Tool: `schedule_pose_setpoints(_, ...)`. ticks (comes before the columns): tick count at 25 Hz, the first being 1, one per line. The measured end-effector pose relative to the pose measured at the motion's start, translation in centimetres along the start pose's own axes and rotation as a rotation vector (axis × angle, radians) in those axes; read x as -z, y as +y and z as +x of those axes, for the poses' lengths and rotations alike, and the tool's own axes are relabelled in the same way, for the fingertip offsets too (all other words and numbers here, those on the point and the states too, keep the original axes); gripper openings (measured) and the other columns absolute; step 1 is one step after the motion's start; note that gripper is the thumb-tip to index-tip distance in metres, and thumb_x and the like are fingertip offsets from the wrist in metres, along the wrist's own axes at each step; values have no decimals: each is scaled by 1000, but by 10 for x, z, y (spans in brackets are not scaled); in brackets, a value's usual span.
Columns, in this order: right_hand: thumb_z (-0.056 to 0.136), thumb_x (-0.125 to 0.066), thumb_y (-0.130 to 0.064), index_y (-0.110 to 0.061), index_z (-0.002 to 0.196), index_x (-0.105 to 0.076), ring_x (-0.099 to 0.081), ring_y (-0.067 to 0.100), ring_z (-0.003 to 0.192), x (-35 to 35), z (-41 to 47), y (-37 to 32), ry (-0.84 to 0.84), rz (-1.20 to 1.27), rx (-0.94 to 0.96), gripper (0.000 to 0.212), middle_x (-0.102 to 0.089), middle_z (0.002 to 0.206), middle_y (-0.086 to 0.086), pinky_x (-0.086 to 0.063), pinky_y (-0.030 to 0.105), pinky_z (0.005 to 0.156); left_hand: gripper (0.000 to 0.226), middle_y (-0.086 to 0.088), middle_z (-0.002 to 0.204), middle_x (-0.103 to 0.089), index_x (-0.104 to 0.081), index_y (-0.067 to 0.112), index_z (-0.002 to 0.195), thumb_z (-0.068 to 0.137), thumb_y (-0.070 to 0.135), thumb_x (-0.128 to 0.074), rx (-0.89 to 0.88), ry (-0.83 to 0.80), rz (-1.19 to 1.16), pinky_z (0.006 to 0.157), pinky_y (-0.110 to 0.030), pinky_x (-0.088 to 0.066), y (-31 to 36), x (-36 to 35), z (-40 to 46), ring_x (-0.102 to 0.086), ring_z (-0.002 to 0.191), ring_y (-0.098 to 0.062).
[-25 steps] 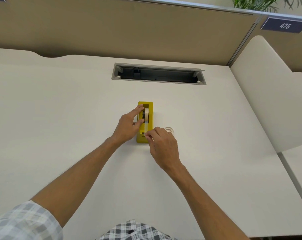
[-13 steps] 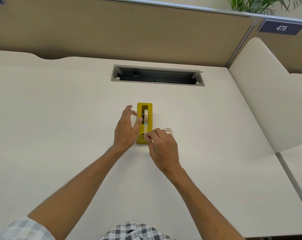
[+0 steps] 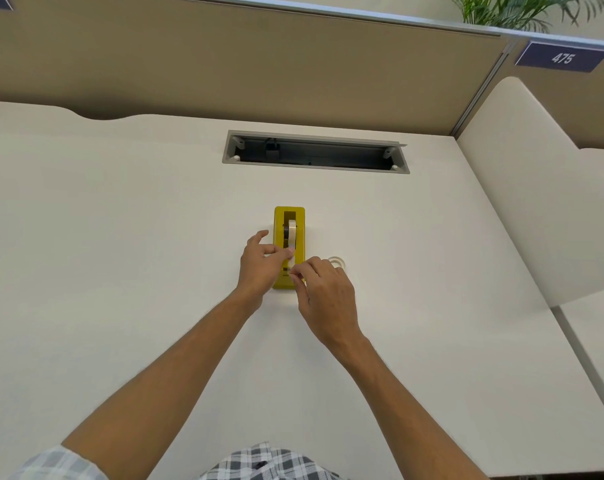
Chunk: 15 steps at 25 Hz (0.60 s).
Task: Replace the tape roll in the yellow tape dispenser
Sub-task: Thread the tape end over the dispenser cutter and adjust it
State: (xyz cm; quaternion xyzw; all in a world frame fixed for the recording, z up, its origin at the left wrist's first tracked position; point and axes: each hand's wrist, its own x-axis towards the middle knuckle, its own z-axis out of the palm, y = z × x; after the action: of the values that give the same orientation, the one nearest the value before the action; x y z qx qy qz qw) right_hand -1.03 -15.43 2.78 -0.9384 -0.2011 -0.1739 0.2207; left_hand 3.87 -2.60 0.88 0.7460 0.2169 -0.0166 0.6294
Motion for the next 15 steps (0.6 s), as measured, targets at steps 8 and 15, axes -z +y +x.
schedule_pose_setpoints(8,93,-61,-13,-10,91,-68,-59,21,73,0,0,0,-13,4,-2,8,-67,85,4,-50,36,60,21,6,151,-38,-64,31,66,86,33,-69,-2,-15,51,97,-37,-36,0,-4,11,-40,135,-20)
schedule_pose_setpoints(15,93,-61,-14,-10,92,-69,-59,21,74,0,-1,0,-28,6,-6,9,-67,87,5,-51,37,62,23,7,151,-38,-69,28,64,86,34,-68,-3,-19,49,87,-32,-34,-1,-4,7,-39,135,-18)
